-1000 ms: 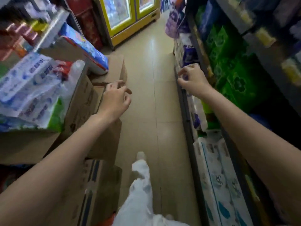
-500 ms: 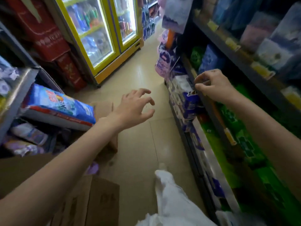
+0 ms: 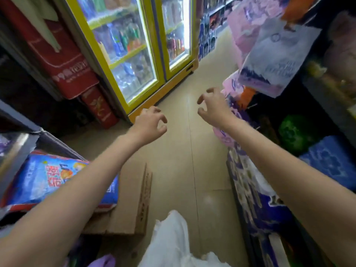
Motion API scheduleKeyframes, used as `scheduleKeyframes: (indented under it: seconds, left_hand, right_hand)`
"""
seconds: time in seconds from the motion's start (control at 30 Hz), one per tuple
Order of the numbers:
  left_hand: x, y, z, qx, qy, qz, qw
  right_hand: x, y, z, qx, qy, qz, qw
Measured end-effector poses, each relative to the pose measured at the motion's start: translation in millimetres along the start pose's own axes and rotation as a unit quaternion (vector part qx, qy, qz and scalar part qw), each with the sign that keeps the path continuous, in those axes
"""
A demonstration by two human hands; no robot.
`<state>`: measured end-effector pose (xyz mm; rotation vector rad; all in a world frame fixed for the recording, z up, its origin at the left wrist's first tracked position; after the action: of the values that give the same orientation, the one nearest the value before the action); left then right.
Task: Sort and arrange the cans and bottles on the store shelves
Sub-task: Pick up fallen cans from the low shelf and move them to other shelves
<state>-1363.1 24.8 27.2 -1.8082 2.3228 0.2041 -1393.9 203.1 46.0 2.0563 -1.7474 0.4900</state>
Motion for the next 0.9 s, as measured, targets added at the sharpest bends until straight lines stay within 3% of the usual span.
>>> scheduleKeyframes:
  seconds: [0.1, 0.17, 0.3, 0.47, 0.67, 0.9]
  left_hand:
    - [38, 87, -15, -0.045, -0.001, 0.003, 0.999]
    - [71, 151, -24, -0.066, -0.016, -0.011, 0.998]
    - [120, 279, -41, -0.078, -0.048, -0.029, 0.995]
    - [119, 427, -63, -0.084, -0.044, 0.032, 0.995]
    - [122, 624, -52, -0.031, 0.012, 0.058, 0.998]
    - [126, 827, -39, -0.009, 0.033, 0.077, 0.996]
  right_hand:
    - [-8, 90, 16, 0.018, -0.051, -0.06, 0.997]
    - [-29, 155, 11, 0.015, -0.079, -0.05, 0.995]
    - [-52, 277, -36, -0.058, -0.109, -0.037, 0.992]
    - [-91, 399, -83, -0.159, -0.052, 0.067, 0.984]
    - [-156, 578, -67, -0.158, 0.066, 0.175, 0.97]
    - [-233, 730, -88, -0.227, 0.116, 0.257, 0.932]
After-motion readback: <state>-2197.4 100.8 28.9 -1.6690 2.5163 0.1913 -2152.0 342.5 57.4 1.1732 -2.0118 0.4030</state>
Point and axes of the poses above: each hand's wrist, its own y-axis towards the middle knuckle, its own z-axis out of the palm, x = y × z, the point moved 9 cm from there along y, towards the middle knuckle, and after that the axes turned 2 degrees about y, right-handed, at the moved point
